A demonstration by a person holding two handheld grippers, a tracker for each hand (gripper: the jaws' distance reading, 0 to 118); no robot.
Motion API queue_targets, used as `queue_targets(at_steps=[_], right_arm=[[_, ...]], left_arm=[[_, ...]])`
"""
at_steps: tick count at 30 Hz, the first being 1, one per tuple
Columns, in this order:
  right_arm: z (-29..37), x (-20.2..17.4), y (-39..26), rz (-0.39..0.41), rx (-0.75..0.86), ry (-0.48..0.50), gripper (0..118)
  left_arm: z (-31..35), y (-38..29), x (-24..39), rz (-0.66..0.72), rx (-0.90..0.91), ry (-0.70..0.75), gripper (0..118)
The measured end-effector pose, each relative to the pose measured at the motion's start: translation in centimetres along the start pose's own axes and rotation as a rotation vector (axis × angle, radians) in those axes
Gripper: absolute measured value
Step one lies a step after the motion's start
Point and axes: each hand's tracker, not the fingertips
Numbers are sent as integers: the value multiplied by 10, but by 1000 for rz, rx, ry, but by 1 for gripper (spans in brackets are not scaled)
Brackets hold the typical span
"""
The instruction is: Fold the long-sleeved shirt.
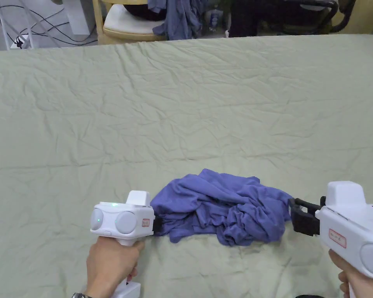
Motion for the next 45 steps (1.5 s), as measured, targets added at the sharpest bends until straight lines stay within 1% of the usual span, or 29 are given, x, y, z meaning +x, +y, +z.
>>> queue_targets(at_steps=[1, 3, 4, 6, 7, 8, 9, 11, 12, 13, 15, 16, 17, 18, 20, 21, 23, 24, 27, 28, 30, 31, 32, 35, 38, 40, 43, 45], right_arm=[[-6, 9, 5, 39, -14, 12, 70], [-22, 24, 16, 90, -21, -11, 70], [-33, 31, 22, 122, -45, -5, 69], [-56, 41, 30, 175, -100, 37, 69], [-68, 42, 32, 188, -132, 64, 69], [-78, 42, 33, 195, -163, 86, 67], [-91, 42, 32, 191, -175, 134, 66], [-118, 39, 25, 162, -184, 217, 66], [-136, 39, 20, 139, -217, 262, 66], [-154, 39, 14, 118, -267, 272, 63], [-176, 36, 2, 84, -340, 224, 41], [-180, 34, -2, 83, -337, 207, 36], [-175, 34, -4, 81, -291, 206, 35], [-172, 33, -4, 70, -267, 212, 31], [-171, 34, -4, 47, -276, 230, 18], [-169, 33, -5, 43, -274, 231, 15], [-162, 29, -5, 50, -263, 207, 13], [-154, 27, -4, 70, -239, 203, 13], [-117, 19, 8, 177, -97, 189, 12], [-104, 17, 16, 188, -67, 197, 12], [-77, 15, 30, 189, -3, 204, 12], [-64, 12, 38, 201, 22, 200, 12], [-51, 9, 44, 214, 59, 197, 12], [-9, 4, 65, 214, 164, 210, 12], [40, 0, 91, 240, 256, 212, 12], [74, -3, 109, 258, 325, 210, 12], [118, -2, 141, 261, 418, 211, 12], [144, -4, 164, 279, 472, 189, 12]], left_arm=[[-1, -1, 1, -2, -1, 3, 12], [-3, -2, 3, -8, -3, 10, 12], [-6, -1, 0, -11, -6, 13, 12], [-8, 0, 0, -13, -9, 16, 12], [-8, 0, 0, -12, -12, 17, 12], [-11, 2, -2, -12, -14, 17, 12], [-11, 2, -2, -16, -16, 19, 12], [-13, 2, -1, -22, -19, 25, 12], [-13, 3, 0, -26, -21, 28, 12], [-13, 3, 0, -28, -22, 30, 12], [-14, 3, 0, -29, -23, 32, 12], [-12, 3, 2, -27, -21, 33, 12], [-12, 3, 2, -25, -18, 34, 11], [-12, 2, 3, -25, -15, 37, 11], [-13, 2, 5, -34, -11, 45, 11], [-13, 2, 6, -40, -9, 51, 11], [-11, -1, 7, -54, 18, 60, 11], [-8, -3, 6, -51, 79, 68, 10], [18, -9, 7, -37, 158, 109, 10], [35, -9, 12, -49, 173, 95, 10], [60, -2, 12, -65, 208, 97, 10], [76, 1, 12, -69, 254, 101, 10], [89, 7, 9, -74, 258, 103, 10], [136, 19, 10, -90, 353, 110, 10], [194, 36, 8, -119, 460, 146, 10], [237, 49, 0, -110, 535, 166, 10], [299, 68, -12, -121, 629, 207, 10], [342, 81, -15, -136, 682, 246, 10]])
